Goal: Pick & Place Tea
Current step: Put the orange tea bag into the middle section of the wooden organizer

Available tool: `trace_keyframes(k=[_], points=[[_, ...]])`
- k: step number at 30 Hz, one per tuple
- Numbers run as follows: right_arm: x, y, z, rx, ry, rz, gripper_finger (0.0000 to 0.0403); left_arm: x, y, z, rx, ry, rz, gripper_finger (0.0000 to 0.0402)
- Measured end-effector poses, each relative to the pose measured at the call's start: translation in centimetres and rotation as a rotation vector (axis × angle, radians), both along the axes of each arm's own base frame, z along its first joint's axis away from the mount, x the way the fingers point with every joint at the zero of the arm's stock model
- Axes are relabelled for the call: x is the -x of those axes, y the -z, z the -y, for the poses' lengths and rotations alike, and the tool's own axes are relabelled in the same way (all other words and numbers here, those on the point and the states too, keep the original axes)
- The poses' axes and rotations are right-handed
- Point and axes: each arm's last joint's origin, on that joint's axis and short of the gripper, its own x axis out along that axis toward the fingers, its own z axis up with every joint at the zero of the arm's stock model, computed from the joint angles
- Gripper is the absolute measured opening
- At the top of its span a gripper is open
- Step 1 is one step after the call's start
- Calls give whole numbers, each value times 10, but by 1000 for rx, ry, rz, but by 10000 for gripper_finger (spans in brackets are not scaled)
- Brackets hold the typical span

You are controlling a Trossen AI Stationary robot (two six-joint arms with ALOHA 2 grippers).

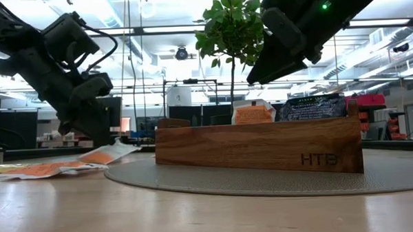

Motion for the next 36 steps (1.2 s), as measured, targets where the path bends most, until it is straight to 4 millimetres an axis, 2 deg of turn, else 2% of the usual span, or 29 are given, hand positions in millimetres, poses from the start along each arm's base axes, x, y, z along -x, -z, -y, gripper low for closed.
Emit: trace_keyframes(k=[6, 11, 21, 32, 36], points=[[-15, -7, 11, -50, -124, 31, 237, -4, -4, 2, -16, 21, 50, 1], [-23, -12, 18, -46, -193, 66, 237, -6, -7, 2, -29, 28, 86, 1], [-37, -22, 37, -158, -349, 175, 237, -11, -15, 5, -59, 85, 169, 1], [-57, -3, 61, -219, -396, 194, 237, -14, -18, 10, -60, 119, 209, 0], [-70, 2, 68, -225, -386, 189, 237, -14, -19, 10, -55, 120, 221, 0]])
